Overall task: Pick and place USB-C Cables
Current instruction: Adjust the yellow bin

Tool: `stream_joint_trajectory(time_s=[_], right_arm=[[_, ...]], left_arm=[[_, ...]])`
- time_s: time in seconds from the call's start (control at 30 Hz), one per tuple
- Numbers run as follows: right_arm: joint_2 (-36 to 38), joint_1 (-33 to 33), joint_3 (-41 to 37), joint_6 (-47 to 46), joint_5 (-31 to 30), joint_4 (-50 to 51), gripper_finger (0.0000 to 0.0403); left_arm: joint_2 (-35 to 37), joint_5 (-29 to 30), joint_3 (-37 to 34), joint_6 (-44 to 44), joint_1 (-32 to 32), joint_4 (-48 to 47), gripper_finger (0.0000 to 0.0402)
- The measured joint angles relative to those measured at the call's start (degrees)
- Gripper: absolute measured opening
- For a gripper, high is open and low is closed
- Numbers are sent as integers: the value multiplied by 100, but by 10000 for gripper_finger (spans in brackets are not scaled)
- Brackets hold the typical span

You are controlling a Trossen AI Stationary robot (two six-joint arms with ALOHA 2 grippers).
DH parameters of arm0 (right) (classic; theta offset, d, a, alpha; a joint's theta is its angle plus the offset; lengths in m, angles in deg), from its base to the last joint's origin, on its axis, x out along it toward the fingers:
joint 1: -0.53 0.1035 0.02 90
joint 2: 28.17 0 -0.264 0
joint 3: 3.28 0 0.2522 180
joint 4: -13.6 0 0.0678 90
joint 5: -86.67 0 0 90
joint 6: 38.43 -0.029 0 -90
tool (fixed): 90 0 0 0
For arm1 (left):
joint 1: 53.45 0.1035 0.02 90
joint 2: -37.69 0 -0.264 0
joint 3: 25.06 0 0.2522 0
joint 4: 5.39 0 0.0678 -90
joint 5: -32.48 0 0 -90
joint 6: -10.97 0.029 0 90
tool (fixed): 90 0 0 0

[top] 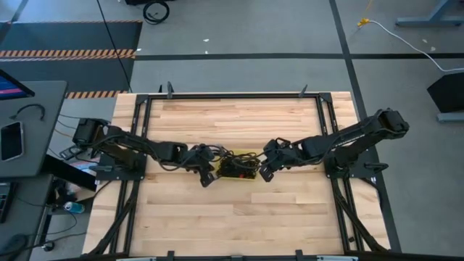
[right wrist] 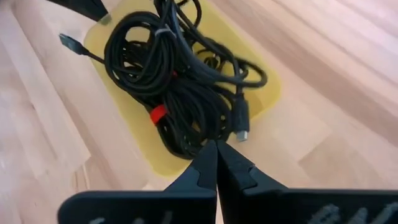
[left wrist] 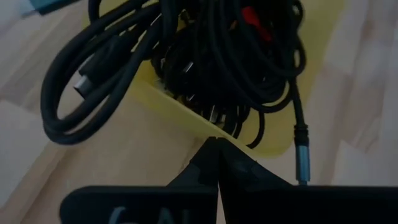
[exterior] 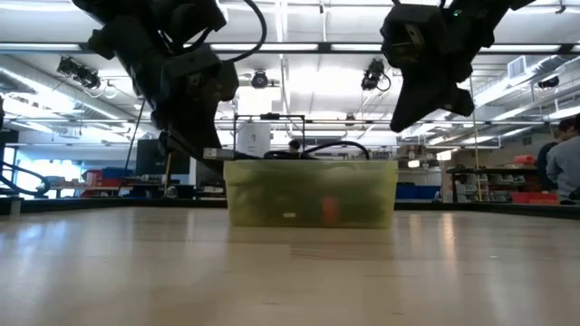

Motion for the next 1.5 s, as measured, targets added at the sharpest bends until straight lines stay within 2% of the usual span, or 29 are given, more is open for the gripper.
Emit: stream_joint_trajectory(time_s=[0.37, 0.53, 0.73, 1.07, 1.5], right_arm=[[-775, 353, -22, -269, 533, 60, 2], [-1025, 389, -24, -367, 453, -71, 2], [-1004, 334, -24, -282, 84, -255, 2], [-997, 151, -26, -78, 86, -328, 2], [-997, 236, -37, -218, 110, -590, 2]], left_arm=[[-2, -1, -2, -27, -4, 95, 2], [-2, -1, -4, -46, -4, 100, 2], [-4, -4, -7, -115, -4, 167, 2], [-7, 7, -13, -182, -117, 200, 2], [-7, 204, -15, 48, -11, 127, 2]])
